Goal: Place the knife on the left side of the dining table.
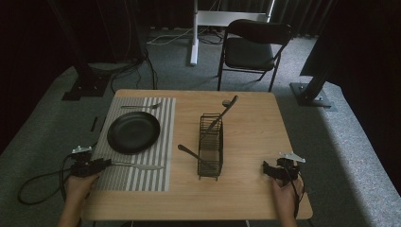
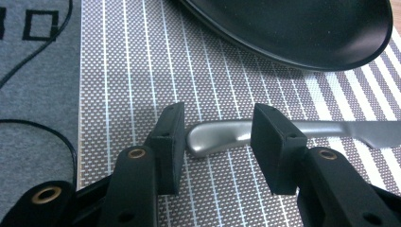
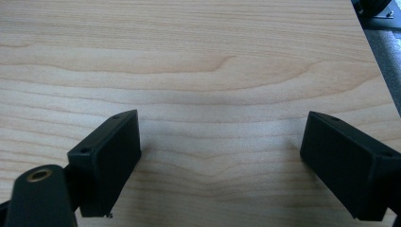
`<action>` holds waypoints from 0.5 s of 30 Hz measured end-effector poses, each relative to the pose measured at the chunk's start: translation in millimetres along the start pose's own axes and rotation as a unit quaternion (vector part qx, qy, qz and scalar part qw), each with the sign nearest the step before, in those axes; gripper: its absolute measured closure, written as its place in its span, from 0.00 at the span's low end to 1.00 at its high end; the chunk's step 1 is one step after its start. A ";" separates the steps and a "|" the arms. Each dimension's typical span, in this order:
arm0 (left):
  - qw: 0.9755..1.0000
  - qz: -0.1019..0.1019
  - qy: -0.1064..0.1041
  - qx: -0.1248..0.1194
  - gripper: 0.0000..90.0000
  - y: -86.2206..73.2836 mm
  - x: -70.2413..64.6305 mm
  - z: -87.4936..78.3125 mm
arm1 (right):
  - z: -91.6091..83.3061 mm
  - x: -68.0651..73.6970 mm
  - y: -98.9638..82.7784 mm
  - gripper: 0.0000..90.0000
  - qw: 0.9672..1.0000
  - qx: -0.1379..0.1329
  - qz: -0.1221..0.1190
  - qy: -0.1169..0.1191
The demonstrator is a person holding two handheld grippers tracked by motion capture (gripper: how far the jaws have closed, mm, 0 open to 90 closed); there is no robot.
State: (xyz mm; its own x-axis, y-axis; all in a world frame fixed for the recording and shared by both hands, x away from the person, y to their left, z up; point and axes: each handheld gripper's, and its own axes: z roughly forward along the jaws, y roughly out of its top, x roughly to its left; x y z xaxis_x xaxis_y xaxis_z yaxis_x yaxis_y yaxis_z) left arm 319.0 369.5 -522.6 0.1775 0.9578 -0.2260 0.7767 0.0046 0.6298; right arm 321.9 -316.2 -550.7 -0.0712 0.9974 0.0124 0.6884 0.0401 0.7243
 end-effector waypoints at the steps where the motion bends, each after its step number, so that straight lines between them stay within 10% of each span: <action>1: 1.000 -0.001 0.002 -0.003 0.59 -0.1 -0.4 -0.5 | 0.0 0.0 0.0 0.13 1.000 0.000 0.000 0.000; 15: 1.000 0.026 0.008 -0.016 0.38 -24.2 -20.4 -8.4 | -0.1 0.1 0.0 0.13 1.000 0.000 0.001 0.000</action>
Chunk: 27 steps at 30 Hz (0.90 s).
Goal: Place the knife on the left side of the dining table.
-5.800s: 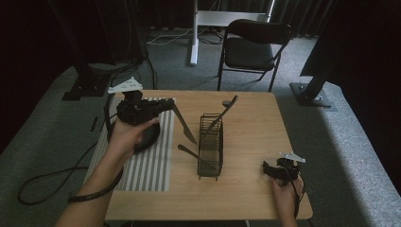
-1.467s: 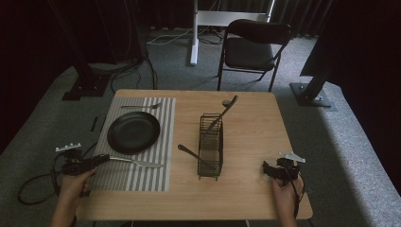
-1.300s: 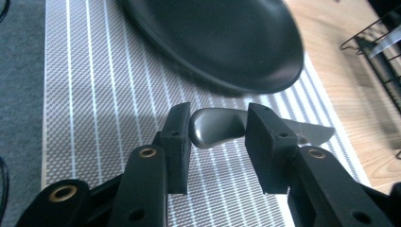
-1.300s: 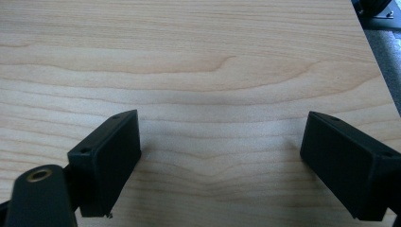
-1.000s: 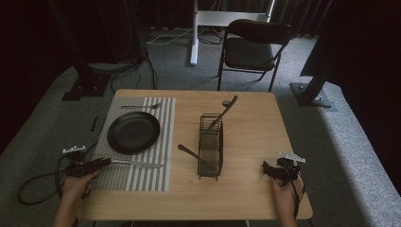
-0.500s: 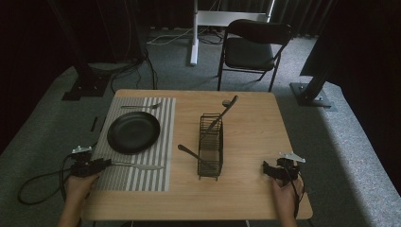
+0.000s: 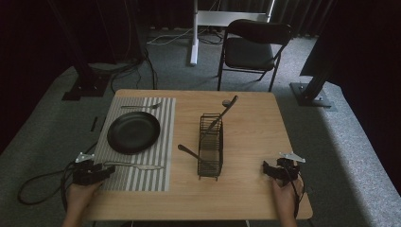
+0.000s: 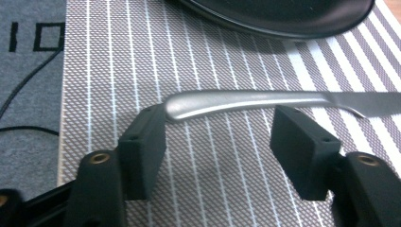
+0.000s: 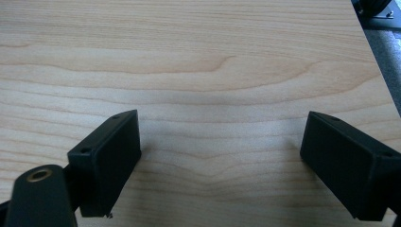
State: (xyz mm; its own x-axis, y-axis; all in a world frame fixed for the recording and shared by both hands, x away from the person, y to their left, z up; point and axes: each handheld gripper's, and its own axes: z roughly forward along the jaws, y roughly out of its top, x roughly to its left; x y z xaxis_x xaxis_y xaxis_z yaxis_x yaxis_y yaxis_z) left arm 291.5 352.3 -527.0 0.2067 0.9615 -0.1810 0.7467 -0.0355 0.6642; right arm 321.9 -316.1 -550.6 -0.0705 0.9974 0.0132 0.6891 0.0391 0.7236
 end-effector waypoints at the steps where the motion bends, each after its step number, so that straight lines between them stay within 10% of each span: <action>1: 1.000 0.000 0.000 0.000 0.35 0.0 0.0 0.0 | 0.0 0.0 0.0 0.13 1.000 0.000 0.000 0.000; 19: 0.999 0.022 0.047 -0.001 0.00 -28.1 -24.7 -11.1 | 0.0 -0.1 0.0 0.13 1.000 0.000 0.000 0.000; 27: 0.990 0.022 0.129 -0.051 0.00 -39.1 -33.8 -16.5 | 0.0 -0.1 0.0 0.13 1.000 0.000 0.000 0.000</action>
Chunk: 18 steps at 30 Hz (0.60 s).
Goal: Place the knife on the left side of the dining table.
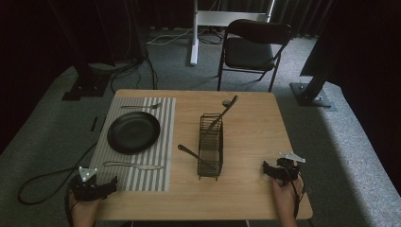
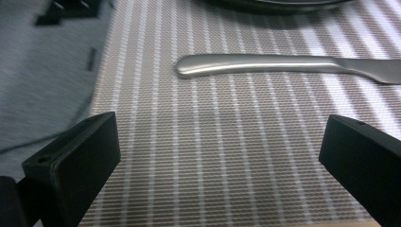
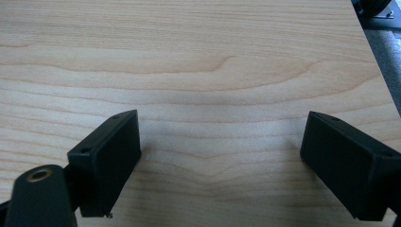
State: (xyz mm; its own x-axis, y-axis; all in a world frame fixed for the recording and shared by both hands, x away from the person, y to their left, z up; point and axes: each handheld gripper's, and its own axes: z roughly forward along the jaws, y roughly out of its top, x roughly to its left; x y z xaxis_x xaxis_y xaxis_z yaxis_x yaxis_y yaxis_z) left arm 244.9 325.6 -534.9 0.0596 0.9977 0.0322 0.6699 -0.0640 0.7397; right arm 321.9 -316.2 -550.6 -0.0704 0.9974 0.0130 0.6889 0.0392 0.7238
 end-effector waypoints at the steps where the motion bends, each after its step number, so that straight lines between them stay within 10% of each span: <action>1: 1.000 0.000 0.000 0.000 0.00 0.0 0.0 0.0 | 0.0 0.0 0.0 0.13 1.000 0.000 0.000 0.000; 18: 0.997 0.020 0.069 0.004 0.00 -10.8 0.1 3.6 | 0.0 0.0 0.0 0.13 1.000 0.000 0.000 0.000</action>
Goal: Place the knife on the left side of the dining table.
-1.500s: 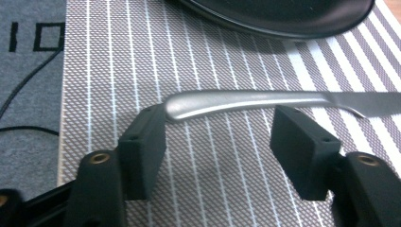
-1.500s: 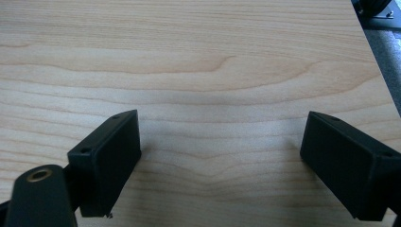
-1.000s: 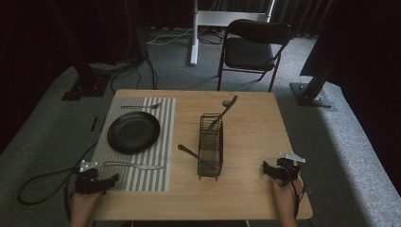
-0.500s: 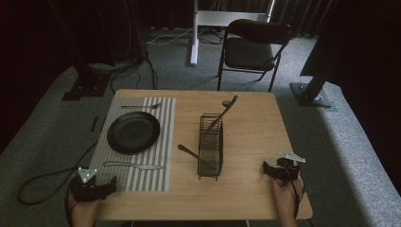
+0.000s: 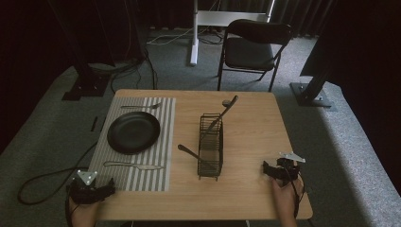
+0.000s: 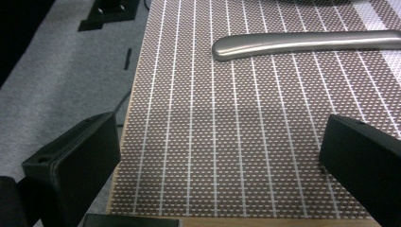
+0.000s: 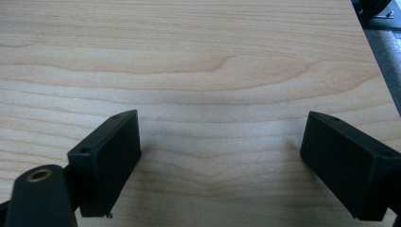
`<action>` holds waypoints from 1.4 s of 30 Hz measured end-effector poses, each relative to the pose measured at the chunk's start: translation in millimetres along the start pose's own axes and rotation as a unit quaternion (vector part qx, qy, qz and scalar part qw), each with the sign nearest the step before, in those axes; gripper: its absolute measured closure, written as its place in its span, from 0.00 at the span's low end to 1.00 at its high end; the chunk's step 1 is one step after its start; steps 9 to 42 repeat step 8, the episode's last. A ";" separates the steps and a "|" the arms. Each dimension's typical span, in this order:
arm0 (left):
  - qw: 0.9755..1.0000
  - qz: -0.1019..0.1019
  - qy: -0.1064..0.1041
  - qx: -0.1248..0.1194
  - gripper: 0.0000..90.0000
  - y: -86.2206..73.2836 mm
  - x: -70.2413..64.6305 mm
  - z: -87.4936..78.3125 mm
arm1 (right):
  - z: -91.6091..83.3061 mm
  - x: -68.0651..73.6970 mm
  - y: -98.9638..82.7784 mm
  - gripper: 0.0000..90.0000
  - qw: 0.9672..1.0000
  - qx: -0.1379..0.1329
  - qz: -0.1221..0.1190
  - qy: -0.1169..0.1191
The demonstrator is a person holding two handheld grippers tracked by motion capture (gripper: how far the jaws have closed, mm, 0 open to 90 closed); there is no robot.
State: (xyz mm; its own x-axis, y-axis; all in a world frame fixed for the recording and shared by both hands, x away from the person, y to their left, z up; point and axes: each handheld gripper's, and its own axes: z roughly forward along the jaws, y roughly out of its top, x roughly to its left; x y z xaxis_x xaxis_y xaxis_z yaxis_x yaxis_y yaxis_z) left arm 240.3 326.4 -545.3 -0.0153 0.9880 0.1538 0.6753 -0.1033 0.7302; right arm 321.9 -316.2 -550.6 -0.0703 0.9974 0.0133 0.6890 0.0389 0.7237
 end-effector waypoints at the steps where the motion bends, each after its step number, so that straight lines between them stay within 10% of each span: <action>1: 1.000 0.000 0.000 0.000 0.00 0.0 0.0 0.0 | 0.0 0.0 0.0 0.13 1.000 0.000 0.000 0.000; 42: 1.000 0.002 0.001 0.001 0.00 -1.1 -1.2 0.1 | 0.0 0.0 0.0 0.13 1.000 0.000 0.000 0.000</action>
